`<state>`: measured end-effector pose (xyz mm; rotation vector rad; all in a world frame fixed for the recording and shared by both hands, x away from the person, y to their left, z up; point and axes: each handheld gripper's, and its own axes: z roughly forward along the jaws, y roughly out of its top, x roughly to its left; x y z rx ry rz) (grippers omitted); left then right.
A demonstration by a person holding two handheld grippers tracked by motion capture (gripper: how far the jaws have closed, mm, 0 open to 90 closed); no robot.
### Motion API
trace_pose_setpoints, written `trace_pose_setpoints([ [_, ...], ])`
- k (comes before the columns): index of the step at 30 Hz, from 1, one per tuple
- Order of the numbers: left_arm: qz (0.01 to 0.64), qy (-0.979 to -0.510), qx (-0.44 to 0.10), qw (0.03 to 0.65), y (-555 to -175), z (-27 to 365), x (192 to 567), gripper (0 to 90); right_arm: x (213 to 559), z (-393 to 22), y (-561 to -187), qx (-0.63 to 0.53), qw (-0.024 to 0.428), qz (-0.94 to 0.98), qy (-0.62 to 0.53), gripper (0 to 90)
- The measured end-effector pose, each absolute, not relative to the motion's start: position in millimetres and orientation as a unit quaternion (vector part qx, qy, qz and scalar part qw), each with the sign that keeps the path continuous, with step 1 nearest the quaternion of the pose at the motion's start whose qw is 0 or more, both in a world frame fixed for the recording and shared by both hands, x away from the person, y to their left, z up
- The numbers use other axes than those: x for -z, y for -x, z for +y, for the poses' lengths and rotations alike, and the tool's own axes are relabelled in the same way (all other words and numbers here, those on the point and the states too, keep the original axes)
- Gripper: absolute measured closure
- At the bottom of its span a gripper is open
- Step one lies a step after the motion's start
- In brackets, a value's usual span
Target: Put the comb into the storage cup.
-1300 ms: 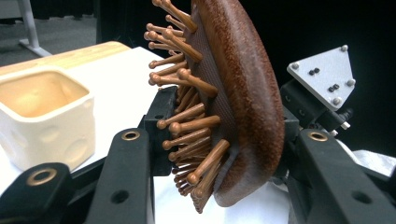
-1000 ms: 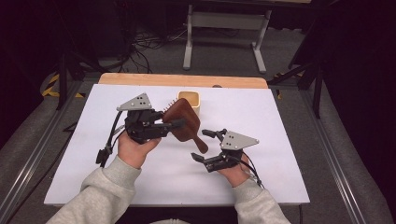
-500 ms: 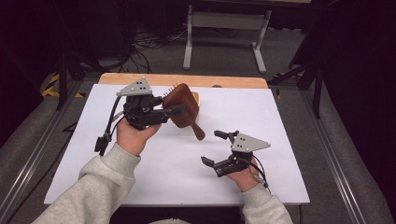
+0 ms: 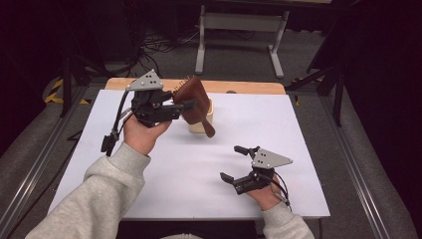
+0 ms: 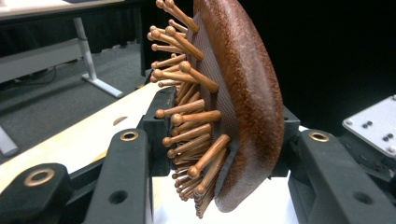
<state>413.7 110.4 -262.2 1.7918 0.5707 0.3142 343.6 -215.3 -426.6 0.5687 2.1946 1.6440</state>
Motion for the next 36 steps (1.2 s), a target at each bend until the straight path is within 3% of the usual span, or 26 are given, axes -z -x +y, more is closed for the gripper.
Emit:
trace_pose_setpoints([
  [36,0.28,-0.718,-0.231,0.594,-450.8,111.2,254.6,55.6,433.5,-216.3,-347.5,-0.568,0.163,0.78,-0.207,1.9],
])
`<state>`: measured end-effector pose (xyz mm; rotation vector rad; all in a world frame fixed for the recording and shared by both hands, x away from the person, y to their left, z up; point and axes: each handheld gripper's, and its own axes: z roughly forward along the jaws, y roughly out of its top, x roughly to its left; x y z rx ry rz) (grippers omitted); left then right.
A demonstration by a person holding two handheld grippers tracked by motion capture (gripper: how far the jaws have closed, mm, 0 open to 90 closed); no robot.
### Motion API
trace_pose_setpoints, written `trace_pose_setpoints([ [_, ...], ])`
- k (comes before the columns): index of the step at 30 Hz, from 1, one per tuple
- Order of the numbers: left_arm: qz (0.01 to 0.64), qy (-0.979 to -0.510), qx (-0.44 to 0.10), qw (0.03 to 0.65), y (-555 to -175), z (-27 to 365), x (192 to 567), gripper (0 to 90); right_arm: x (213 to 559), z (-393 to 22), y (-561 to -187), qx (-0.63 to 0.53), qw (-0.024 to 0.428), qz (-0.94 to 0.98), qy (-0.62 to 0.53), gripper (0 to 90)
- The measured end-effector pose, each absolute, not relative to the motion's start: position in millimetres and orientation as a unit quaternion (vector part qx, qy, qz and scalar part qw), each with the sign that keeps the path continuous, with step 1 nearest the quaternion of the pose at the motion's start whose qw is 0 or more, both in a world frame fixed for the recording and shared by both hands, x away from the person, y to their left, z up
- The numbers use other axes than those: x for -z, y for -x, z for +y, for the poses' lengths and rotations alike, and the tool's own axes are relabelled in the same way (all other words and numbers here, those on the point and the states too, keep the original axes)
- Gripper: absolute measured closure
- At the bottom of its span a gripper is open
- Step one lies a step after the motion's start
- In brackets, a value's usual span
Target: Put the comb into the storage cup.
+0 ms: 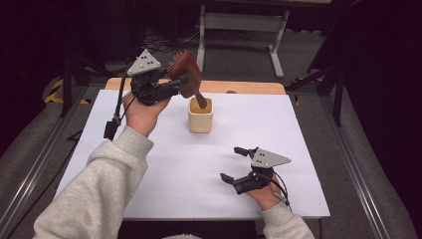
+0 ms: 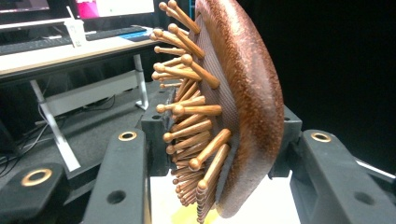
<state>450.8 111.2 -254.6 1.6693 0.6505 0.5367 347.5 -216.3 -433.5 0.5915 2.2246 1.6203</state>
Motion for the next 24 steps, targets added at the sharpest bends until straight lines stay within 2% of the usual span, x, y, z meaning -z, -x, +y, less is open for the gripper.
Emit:
trace_pose_setpoints([
  [24,0.307,-0.728,-0.225,0.57,-474.6,102.7,275.3,55.1,433.1,-216.8,-347.5,-0.572,0.159,0.778,-0.206,1.9],
])
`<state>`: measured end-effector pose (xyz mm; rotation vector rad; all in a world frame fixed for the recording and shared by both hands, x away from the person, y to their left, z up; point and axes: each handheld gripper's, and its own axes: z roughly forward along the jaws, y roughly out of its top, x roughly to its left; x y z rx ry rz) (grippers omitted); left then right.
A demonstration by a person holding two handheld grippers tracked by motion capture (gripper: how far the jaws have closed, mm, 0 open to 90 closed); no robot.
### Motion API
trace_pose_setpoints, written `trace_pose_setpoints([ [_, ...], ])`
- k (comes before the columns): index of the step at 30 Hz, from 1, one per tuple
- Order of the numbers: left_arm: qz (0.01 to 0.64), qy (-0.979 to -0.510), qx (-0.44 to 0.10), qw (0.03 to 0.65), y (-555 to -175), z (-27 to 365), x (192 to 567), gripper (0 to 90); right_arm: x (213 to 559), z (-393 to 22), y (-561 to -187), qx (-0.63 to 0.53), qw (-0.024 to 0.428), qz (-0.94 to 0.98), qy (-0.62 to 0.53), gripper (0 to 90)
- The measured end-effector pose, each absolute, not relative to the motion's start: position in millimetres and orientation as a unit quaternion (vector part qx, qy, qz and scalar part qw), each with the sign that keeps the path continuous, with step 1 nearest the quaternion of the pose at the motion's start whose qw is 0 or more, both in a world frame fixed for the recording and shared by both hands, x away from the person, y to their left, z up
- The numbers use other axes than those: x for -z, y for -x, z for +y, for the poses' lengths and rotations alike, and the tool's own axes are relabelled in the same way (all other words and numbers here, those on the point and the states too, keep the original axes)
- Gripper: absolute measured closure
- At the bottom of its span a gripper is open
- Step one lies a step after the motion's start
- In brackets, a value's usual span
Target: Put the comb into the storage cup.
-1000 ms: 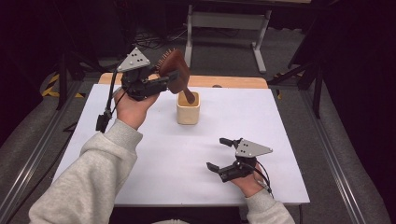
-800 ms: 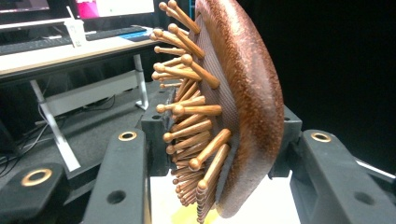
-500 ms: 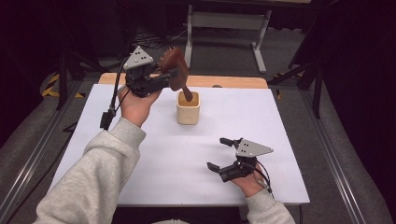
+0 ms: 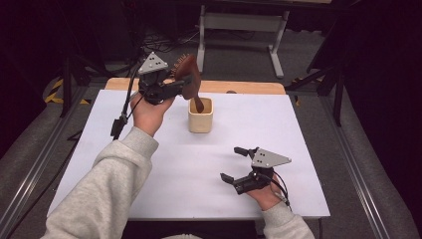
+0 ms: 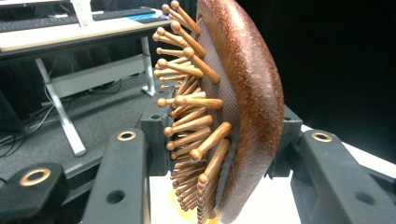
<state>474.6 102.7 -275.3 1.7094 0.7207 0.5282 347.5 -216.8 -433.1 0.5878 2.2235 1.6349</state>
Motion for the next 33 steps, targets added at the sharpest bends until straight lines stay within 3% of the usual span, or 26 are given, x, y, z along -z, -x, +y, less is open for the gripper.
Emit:
trace_pose_setpoints([
  [33,0.356,-0.75,-0.185,0.525,-502.7,91.8,314.7,54.4,433.3,-217.8,-347.7,-0.573,0.154,0.778,-0.205,2.0],
])
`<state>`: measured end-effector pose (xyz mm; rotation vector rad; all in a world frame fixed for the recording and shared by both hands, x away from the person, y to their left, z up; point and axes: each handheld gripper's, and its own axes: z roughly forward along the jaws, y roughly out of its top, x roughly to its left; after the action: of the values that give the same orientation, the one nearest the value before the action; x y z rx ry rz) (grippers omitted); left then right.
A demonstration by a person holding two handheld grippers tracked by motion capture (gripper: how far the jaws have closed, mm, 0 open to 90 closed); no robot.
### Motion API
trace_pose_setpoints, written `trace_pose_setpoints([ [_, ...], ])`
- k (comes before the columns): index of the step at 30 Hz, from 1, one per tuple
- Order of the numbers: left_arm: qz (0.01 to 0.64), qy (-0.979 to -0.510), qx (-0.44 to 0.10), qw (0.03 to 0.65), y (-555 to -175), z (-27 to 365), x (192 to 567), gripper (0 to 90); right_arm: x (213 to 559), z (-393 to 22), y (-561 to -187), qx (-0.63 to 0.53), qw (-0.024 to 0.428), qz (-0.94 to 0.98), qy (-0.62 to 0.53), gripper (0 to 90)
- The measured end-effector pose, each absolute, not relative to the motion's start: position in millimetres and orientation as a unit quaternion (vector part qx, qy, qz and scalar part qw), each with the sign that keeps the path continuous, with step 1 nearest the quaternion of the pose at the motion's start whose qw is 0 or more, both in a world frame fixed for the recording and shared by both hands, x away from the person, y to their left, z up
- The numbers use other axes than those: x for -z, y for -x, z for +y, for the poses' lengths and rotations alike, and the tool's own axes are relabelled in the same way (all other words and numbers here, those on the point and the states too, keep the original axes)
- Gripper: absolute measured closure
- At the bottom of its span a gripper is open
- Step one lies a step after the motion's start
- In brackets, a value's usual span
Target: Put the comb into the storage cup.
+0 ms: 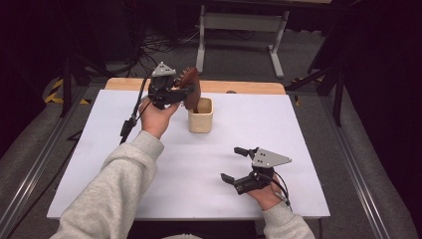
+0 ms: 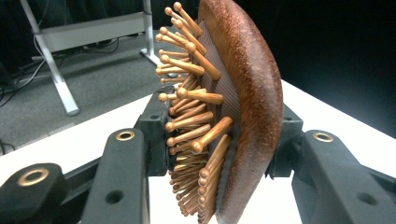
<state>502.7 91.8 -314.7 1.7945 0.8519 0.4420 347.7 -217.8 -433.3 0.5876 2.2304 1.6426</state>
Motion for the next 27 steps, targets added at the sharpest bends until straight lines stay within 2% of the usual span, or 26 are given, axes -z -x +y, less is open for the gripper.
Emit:
trace_pose_setpoints([
  [16,0.356,-0.759,-0.179,0.514,-506.6,90.2,321.9,52.5,432.4,-218.6,-346.8,-0.575,0.157,0.777,-0.204,2.7],
  [27,0.339,-0.762,-0.199,0.514,-505.5,91.6,323.7,44.4,432.3,-218.9,-347.0,-0.576,0.158,0.776,-0.204,2.7],
])
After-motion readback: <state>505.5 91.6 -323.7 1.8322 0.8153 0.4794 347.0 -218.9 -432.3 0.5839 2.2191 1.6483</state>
